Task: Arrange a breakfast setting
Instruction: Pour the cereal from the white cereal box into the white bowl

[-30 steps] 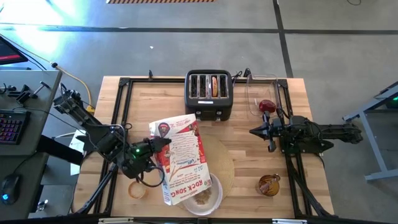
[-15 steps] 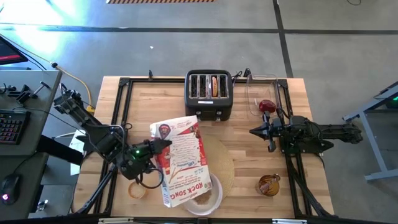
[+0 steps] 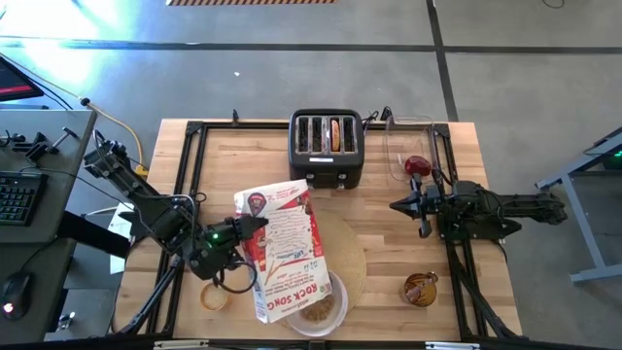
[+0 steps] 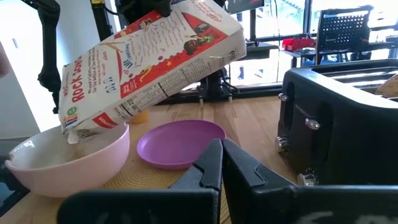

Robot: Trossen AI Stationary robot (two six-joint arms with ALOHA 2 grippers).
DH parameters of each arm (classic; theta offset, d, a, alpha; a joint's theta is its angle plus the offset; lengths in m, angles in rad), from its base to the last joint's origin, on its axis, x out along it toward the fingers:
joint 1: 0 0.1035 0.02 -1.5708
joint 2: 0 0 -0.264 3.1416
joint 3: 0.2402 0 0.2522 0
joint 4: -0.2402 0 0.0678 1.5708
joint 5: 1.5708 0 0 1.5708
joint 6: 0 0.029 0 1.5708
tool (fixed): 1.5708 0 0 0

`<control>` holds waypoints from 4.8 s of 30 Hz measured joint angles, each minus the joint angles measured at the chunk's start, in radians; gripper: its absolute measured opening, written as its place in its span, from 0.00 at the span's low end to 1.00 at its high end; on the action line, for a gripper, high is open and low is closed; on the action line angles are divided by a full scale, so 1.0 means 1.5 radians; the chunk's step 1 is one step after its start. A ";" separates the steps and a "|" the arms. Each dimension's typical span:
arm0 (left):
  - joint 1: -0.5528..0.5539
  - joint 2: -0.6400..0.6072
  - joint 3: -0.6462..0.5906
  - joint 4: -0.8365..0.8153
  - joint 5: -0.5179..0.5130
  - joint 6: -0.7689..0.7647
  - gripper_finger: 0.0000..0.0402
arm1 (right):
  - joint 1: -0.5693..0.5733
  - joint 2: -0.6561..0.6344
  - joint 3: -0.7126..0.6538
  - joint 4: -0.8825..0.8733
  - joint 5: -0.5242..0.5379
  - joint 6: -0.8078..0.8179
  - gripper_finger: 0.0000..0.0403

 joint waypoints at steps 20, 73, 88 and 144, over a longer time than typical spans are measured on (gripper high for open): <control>0.009 0.000 0.000 -0.026 0.026 -0.063 0.39 | 0.000 0.000 0.000 0.000 0.001 0.000 0.00; 0.009 0.000 0.000 -0.141 0.113 -0.441 0.36 | 0.000 0.000 0.000 0.000 0.000 0.000 0.00; 0.009 -0.019 0.000 -0.141 0.123 -0.571 0.35 | 0.000 0.000 0.000 0.000 0.001 0.000 0.00; 0.087 -0.128 -0.001 -0.209 -0.102 -0.968 0.10 | 0.000 0.000 0.000 0.000 0.001 0.000 0.00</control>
